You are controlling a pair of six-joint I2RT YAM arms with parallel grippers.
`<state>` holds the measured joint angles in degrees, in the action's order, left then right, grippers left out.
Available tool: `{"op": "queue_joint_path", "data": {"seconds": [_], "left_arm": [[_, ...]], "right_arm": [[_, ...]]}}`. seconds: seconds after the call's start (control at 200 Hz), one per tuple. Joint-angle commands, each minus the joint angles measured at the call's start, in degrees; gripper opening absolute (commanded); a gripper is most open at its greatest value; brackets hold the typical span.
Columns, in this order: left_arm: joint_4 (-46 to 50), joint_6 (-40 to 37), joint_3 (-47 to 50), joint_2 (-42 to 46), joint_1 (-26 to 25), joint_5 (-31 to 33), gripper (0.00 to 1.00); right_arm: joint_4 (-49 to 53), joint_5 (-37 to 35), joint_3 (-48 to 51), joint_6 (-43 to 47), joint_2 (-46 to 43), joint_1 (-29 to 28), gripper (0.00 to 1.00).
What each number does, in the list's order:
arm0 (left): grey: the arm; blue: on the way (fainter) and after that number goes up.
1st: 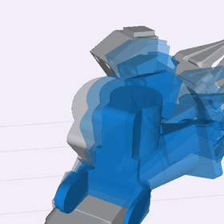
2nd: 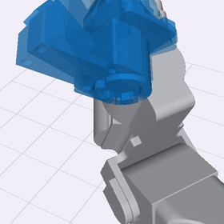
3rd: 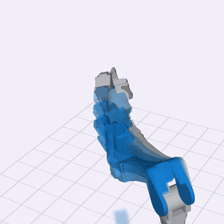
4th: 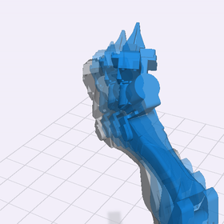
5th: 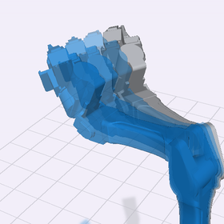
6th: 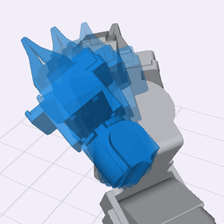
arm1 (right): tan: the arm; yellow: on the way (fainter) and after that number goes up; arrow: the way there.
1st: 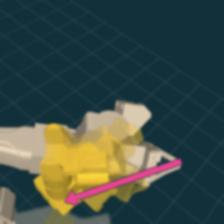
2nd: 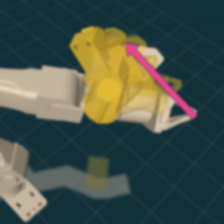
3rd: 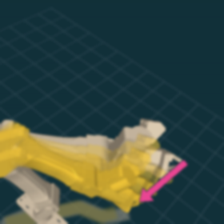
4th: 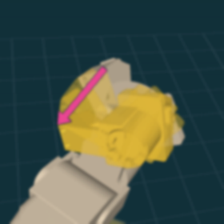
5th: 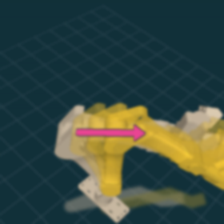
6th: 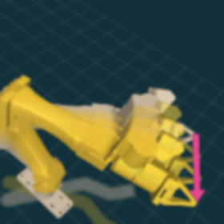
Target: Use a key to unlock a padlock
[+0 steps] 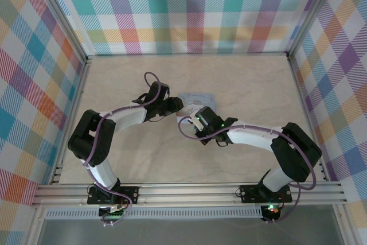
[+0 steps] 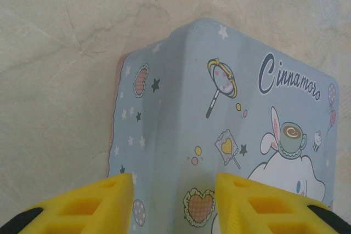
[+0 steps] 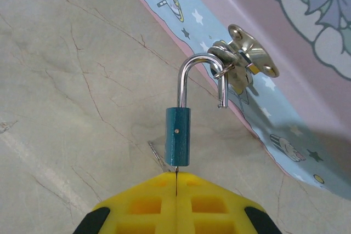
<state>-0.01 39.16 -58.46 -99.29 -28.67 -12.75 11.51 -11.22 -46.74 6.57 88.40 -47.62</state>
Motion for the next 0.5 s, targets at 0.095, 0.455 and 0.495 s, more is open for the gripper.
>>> {"op": "queue_joint_path", "data": {"seconds": [0.095,0.455,0.495], "left_arm": [[0.26,-0.60,-1.31,-0.69,0.54,-0.99,0.44],[-0.94,0.59,-0.96,-1.70,0.54,-2.97,0.44],[-1.04,0.70,-0.92,-1.77,0.52,-3.11,0.44]], "right_arm": [[-1.68,1.80,-1.50,3.31,0.46,-0.28,0.00],[-7.36,0.79,-0.62,8.07,0.67,-0.46,0.00],[-7.98,0.69,-0.56,8.35,0.80,-0.46,0.00]]}}
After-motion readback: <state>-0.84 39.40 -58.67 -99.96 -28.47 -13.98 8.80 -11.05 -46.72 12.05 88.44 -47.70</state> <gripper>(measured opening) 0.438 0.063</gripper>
